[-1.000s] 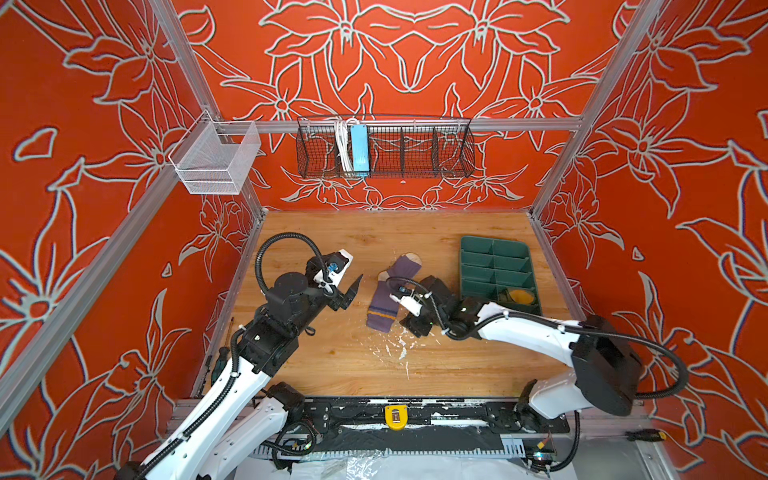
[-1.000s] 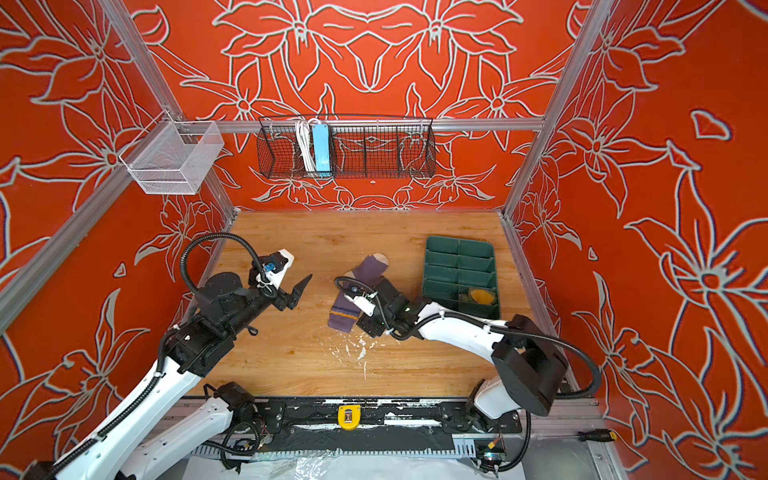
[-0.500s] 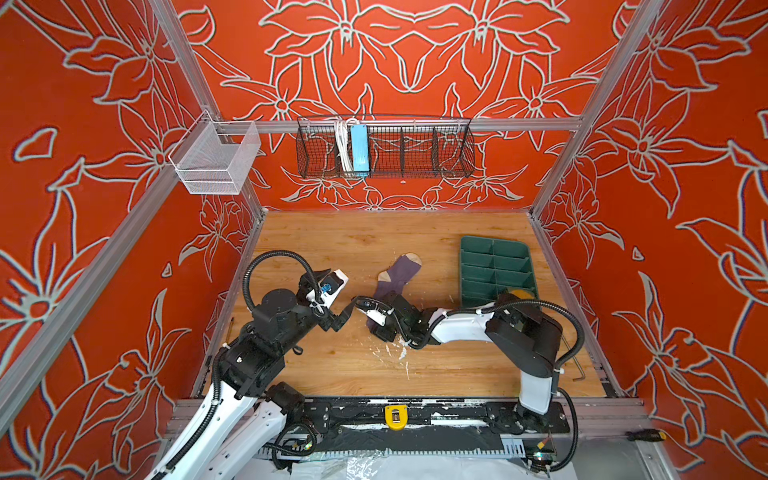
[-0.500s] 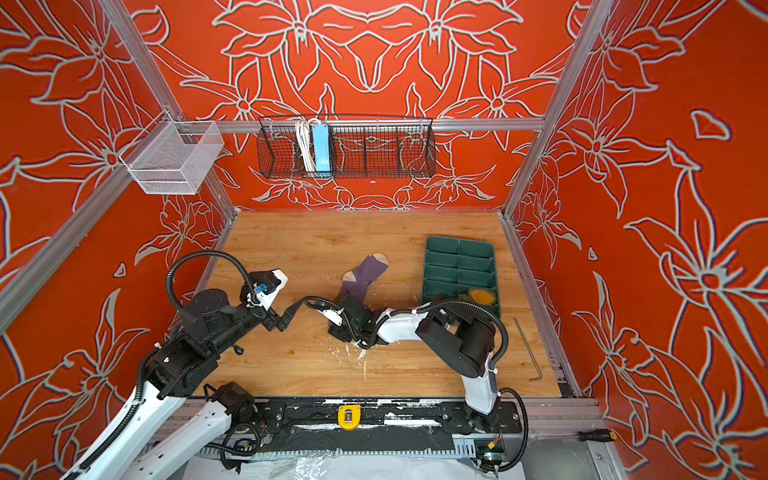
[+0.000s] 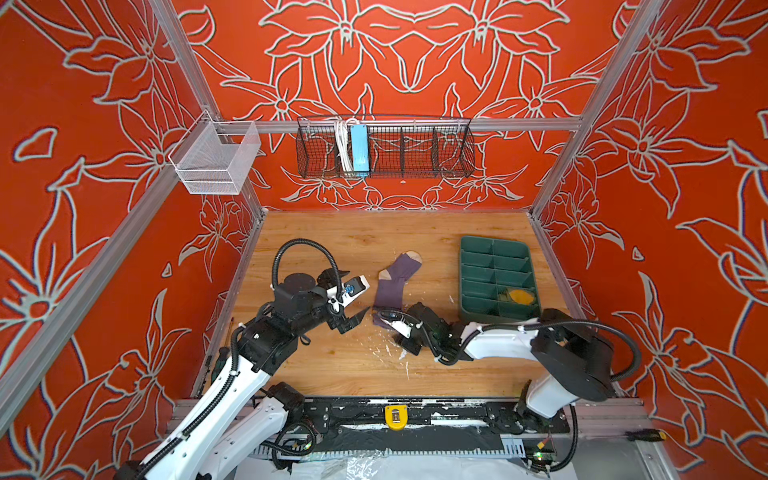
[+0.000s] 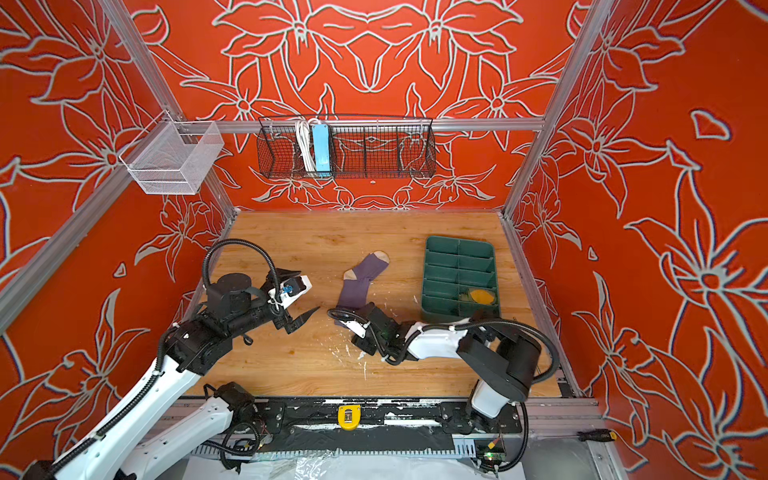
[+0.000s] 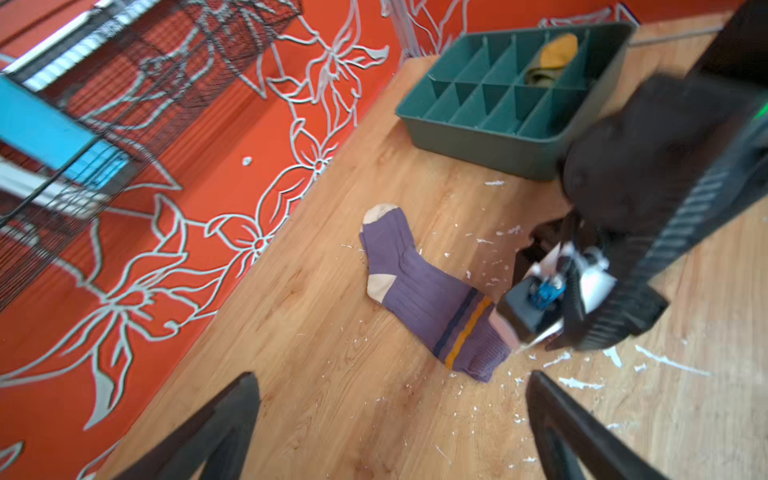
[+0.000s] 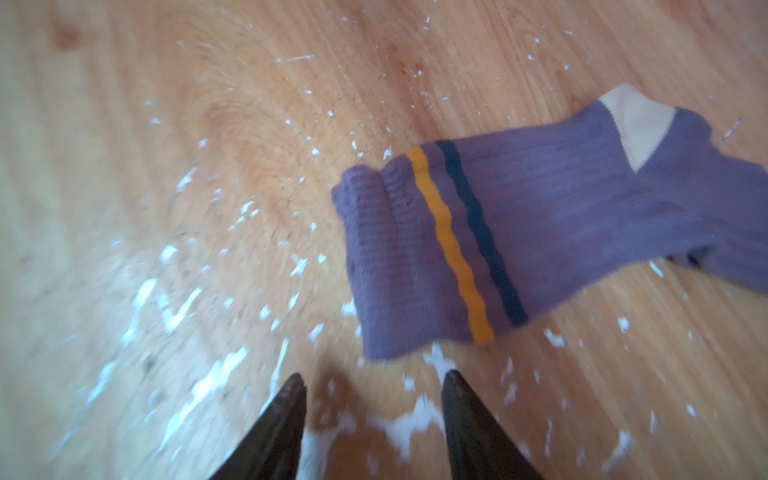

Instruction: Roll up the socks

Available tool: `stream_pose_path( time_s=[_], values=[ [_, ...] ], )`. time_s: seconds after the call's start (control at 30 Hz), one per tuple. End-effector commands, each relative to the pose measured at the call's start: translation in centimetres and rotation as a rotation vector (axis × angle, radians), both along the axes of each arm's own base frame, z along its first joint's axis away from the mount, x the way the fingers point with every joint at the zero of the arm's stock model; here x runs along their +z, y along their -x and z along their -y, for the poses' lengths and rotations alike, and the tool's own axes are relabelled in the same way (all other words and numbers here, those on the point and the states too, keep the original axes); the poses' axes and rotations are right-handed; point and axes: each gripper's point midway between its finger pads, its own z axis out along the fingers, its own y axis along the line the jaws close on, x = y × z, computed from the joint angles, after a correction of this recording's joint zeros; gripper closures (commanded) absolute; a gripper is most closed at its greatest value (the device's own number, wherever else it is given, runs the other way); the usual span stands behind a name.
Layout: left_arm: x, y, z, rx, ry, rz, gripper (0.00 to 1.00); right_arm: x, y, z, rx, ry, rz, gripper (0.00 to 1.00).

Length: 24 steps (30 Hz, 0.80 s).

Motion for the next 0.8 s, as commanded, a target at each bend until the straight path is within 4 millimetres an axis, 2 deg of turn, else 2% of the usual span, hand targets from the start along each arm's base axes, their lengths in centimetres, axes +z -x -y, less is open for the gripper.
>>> stream_pose_path(
  time_s=[0.0,0.07,0.13,0.2,0.23,0.3,0.37,0.47,0.67,0.77],
  values=[
    [-2.2,1.1,0.7,-0.148,-0.153,0.001,0.00,3.2,0.4,1.3,-0.018,-0.078,0.016,0.38],
    [-5.1,1.4,0.8,-0.204,-0.280,-0.007,0.00,5.8,-0.6,2.9,-0.098,-0.162,0.014,0.37],
    [-9.3,1.4,0.7,-0.235,-0.449,-0.007,0.03,9.1,-2.8,5.4,-0.241,-0.287,-0.002,0.36],
    [-12.8,1.3,1.2,-0.259,-0.587,-0.003,0.19,11.5,-5.2,8.5,-0.429,-0.420,-0.030,0.30],
    [-15.2,1.4,1.5,-0.276,-0.657,-0.025,0.21,12.4,-6.4,10.3,-0.545,-0.476,-0.046,0.28],
    [-18.2,1.7,2.1,-0.314,-0.736,-0.025,0.28,13.5,-7.6,12.5,-0.667,-0.567,-0.094,0.27],
    [-19.5,1.1,3.0,-0.312,-0.732,-0.007,0.31,14.1,-8.2,13.7,-0.725,-0.642,-0.132,0.27],
    [-20.3,-0.1,3.7,-0.280,-0.728,0.008,0.38,14.5,-8.3,14.2,-0.746,-0.709,-0.182,0.27],
    [-22.2,-2.0,3.7,-0.230,-0.776,0.004,0.45,13.8,-7.8,14.9,-0.765,-0.727,-0.201,0.27],
    [-23.1,-2.2,4.2,-0.241,-0.773,-0.016,0.47,13.6,-7.7,15.2,-0.775,-0.736,-0.203,0.27]
  ],
)
